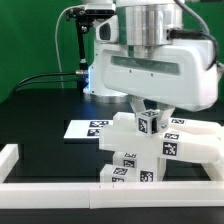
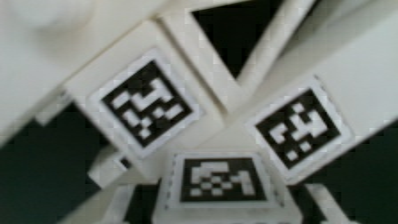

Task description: Assemble chair

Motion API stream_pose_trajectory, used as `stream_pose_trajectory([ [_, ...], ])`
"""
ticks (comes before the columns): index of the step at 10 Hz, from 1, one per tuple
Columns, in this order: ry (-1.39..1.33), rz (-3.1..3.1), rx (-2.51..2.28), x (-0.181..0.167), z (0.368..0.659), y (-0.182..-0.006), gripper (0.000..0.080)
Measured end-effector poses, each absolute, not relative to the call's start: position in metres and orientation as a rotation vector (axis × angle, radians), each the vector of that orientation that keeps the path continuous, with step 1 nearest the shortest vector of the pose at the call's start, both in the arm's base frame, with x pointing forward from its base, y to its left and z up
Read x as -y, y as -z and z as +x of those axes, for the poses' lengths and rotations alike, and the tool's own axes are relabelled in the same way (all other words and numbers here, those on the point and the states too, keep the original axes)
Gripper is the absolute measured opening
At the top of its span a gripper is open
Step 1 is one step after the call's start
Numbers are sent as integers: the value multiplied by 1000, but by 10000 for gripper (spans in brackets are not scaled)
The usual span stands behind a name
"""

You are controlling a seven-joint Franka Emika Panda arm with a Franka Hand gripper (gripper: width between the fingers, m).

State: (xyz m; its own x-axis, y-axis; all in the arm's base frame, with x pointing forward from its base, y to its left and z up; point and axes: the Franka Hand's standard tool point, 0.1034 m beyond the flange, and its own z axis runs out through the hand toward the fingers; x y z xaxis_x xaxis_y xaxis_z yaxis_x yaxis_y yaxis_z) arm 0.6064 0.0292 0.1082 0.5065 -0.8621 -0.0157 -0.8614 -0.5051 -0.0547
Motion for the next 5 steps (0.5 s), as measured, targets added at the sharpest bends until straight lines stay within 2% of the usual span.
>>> stream_pose_trajectory([
  [2, 42, -2332, -1951, -27, 610, -109, 264],
  [5, 34, -2086, -2208, -28, 610, -108, 264],
])
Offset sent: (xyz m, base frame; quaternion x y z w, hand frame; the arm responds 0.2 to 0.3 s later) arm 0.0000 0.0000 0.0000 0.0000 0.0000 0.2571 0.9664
